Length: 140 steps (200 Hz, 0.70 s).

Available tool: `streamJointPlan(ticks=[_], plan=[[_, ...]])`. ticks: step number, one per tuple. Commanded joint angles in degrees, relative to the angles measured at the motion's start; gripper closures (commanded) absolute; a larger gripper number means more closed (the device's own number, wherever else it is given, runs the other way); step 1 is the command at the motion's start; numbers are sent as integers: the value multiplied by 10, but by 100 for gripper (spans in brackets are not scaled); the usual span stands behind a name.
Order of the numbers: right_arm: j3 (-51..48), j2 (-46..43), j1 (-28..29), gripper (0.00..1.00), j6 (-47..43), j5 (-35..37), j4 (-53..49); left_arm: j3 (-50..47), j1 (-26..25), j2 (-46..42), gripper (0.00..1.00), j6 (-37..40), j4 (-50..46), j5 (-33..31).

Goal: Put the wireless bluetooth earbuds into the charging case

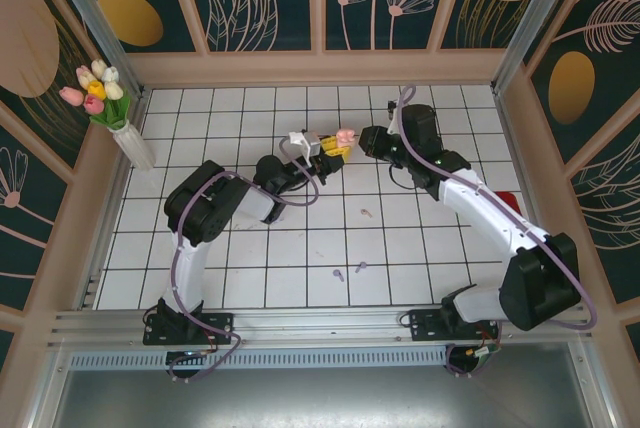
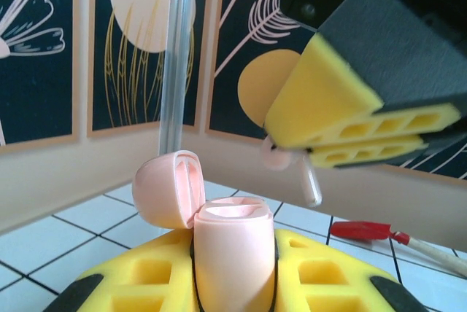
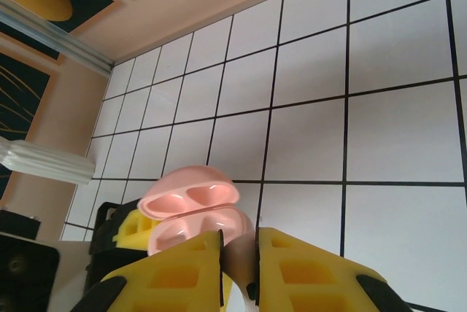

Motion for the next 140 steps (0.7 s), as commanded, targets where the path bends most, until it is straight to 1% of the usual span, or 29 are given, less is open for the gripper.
streamJointPlan(ticks=[1,85,140], plan=[[-9,-21,3,83,4,1,28,-10,-3,8,100,5,77,2],[-17,-13,4,84,-1,-4,74,-16,-4,13,100,-20,77,51],[-25,-6,3,83,0,-6,95,-10,-9,6,100,-23,71,64]])
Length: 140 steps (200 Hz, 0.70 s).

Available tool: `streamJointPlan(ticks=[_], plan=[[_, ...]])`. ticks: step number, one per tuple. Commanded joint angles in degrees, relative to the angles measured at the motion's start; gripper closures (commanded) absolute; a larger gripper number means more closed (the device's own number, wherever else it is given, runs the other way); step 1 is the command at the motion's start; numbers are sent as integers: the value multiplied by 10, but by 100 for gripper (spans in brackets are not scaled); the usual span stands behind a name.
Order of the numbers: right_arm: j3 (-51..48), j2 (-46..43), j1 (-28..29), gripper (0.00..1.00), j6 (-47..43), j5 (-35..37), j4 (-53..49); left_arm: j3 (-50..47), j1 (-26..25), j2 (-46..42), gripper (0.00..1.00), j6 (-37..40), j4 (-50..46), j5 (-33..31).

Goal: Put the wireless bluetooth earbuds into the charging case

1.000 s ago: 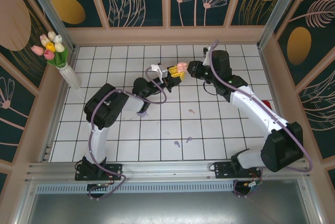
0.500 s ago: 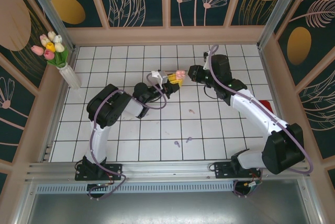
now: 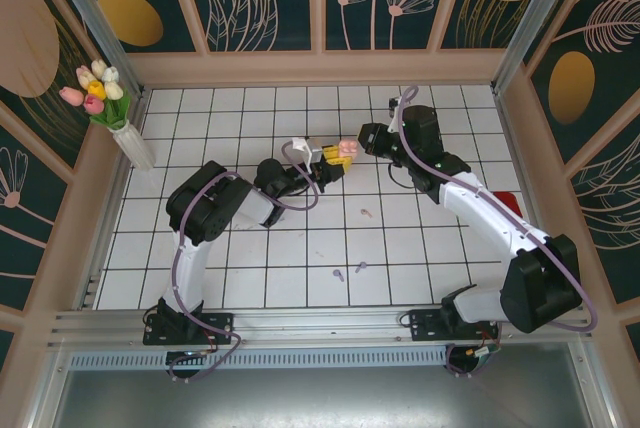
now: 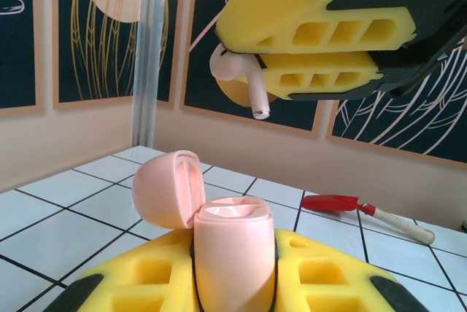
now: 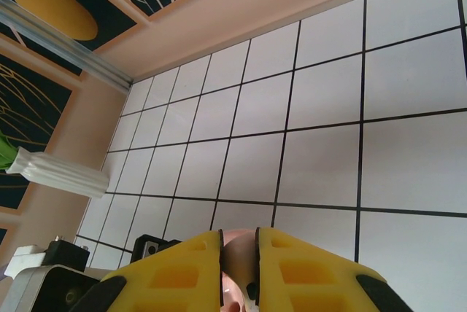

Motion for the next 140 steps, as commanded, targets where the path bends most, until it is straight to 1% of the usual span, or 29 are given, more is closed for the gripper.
streamJointPlan(ticks=[1,140], plan=[[-6,-1,4,83,0,-5,34,5,-5,0,100,-11,71,20],[-26,10,4,83,5,-16,51,23,-9,-13,100,-11,65,17]])
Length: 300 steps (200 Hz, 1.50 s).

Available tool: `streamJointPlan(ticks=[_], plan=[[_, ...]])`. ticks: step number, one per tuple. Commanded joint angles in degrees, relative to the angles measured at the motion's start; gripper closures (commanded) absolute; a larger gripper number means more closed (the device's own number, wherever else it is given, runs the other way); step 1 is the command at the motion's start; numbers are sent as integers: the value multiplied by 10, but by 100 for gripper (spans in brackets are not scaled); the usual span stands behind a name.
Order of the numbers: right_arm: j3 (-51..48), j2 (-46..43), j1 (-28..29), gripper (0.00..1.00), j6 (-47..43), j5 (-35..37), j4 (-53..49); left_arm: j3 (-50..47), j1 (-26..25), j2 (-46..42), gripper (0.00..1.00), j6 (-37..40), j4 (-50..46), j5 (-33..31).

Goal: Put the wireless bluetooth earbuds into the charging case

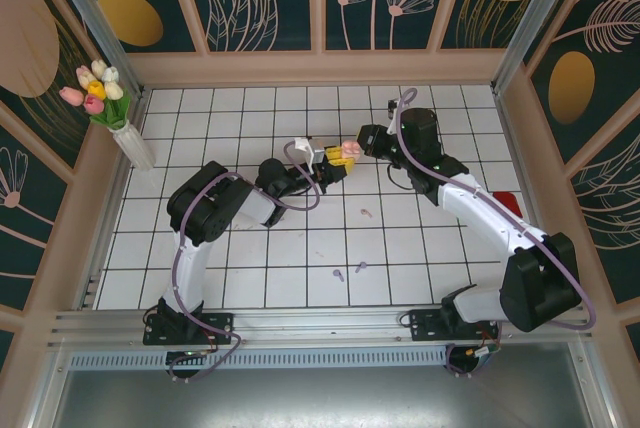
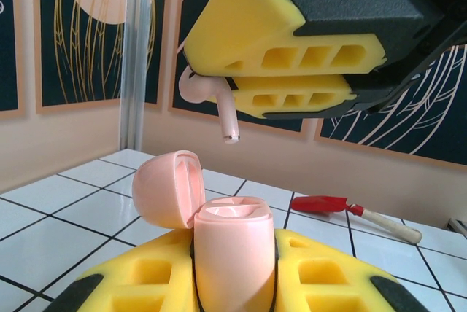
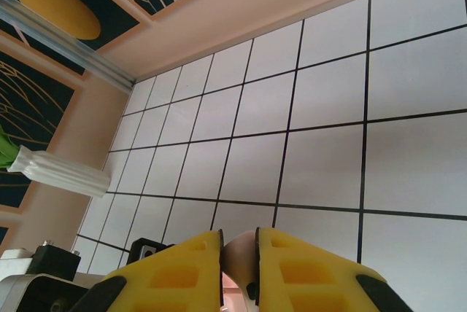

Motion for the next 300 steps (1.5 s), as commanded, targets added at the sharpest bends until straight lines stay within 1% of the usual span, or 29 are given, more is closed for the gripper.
streamJointPlan(ticks=[1,198,232,300], plan=[[-8,7,4,83,5,-12,25,15,-3,-14,100,-8,65,7],[-15,17,8,84,8,-21,32,29,-5,-16,100,-6,60,5],[-20,15,10,84,3,-8,27,29,-6,-17,100,-3,58,3],[-36,2,27,85,-34,47,28,29,-5,-27,100,17,45,-4]])
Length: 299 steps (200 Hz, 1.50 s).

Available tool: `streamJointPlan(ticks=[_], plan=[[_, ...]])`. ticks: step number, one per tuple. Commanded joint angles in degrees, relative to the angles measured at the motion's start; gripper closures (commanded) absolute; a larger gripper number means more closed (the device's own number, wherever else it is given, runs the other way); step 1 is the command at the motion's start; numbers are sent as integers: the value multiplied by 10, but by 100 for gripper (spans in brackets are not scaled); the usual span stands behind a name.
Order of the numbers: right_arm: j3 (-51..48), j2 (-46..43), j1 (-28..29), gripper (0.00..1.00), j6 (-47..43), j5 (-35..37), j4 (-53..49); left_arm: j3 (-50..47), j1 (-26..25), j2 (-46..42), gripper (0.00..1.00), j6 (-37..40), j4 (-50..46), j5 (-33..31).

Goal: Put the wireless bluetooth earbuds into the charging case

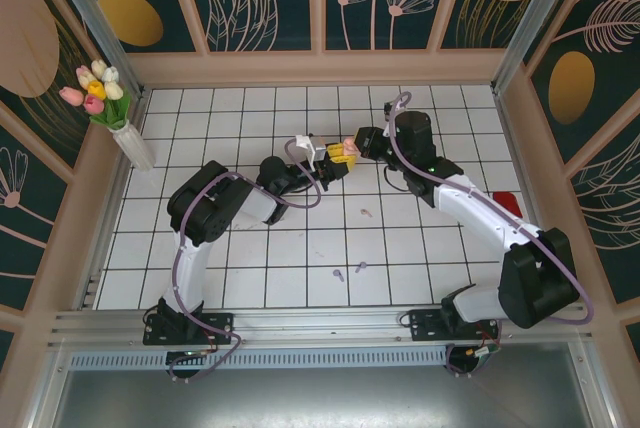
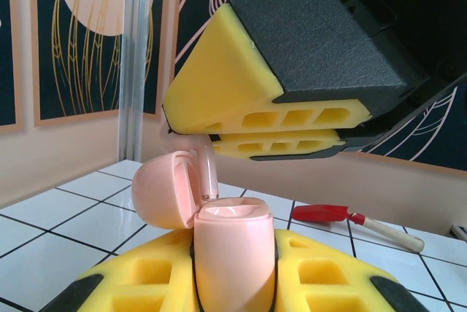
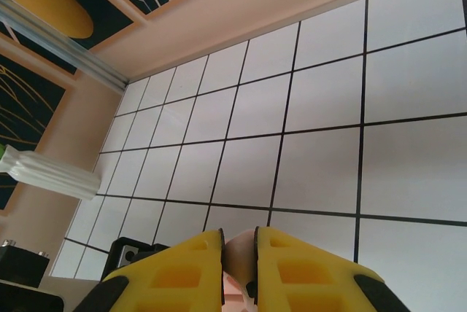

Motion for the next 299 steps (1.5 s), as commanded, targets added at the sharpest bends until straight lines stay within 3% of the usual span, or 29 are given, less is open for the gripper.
streamJointPlan(ticks=[1,75,215,299], plan=[[-23,-10,11,85,-25,20,0,13,-4,-27,100,15,46,-4],[-47,-34,17,85,-30,13,19,14,-4,-22,100,37,38,-4],[-52,-85,16,85,-10,29,30,31,-4,-4,100,201,38,-13],[-95,-99,12,84,1,44,93,28,-4,-5,100,217,40,-15]])
